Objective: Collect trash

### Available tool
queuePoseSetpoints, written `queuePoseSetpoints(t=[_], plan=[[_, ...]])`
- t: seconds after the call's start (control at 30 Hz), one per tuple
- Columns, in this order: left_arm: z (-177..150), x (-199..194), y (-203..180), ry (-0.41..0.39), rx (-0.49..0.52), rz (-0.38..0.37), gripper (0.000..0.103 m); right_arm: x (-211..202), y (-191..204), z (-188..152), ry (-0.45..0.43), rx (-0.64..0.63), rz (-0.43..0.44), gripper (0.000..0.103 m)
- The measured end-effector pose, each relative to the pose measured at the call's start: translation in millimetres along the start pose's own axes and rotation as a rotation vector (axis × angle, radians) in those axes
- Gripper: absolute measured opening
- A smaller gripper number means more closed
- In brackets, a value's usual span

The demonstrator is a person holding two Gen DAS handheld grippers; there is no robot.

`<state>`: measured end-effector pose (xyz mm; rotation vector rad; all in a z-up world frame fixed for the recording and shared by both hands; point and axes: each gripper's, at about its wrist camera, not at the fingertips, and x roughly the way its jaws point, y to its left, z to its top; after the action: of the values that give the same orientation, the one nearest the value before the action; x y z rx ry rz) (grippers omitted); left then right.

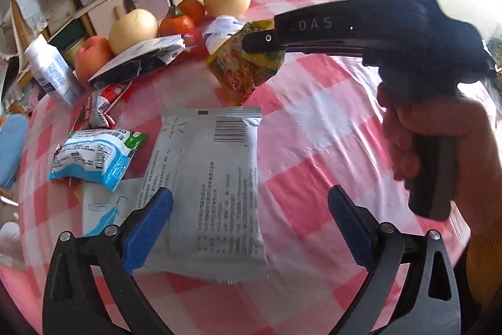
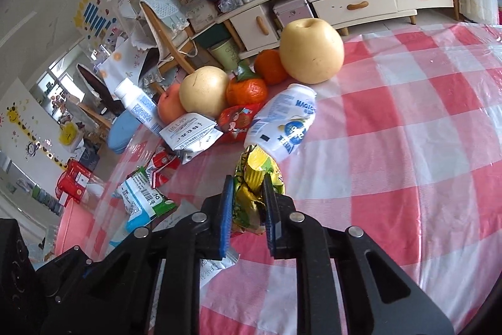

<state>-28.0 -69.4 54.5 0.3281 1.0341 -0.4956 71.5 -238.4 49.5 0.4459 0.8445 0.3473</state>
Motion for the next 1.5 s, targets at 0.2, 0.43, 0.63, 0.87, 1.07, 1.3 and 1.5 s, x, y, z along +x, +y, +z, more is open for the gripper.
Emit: queuePoseSetpoints(t=[0.2,0.43,0.63,0.87,1.07,1.3,1.5], plan=[[4.8,3.4,13.7,-0.014,0.038,0.207,0.097,-2.8,-4.2,0.4,0.014,0.011,-0.003,0.019],[9.3,29.8,3.8,0.021,0.142,0.267,0.097,2.7,0.7,-2.9,0.061,-0.008,0.004,0.032],[9.7,36.2,19.1,0.038,0.053,0.21,0.086,14.4,6.5,-7.0,0.074,-0.039,-0.013,0.059],[9.9,34.3,29.5,0.019,-0.027,0.189,0.078,25.7,3.0,-9.4,0.054,-0.025,-0.014,0.066],[3.7,25.4,32.3,0.008,-0.077,0.149,0.077,26.3,-0.6,-8.9,0.035,-0.015,-0.03,0.047],[-5.4,3.1,40.4,-0.027,-0.142,0.117,0.076,19.9,6.6,-10.3,0.013,-0.072,-0.075,0.026],[-15.5,-23.6,52.7,-0.072,-0.182,0.097,0.076,10.6,18.1,-20.3,-0.004,-0.121,-0.098,0.022]])
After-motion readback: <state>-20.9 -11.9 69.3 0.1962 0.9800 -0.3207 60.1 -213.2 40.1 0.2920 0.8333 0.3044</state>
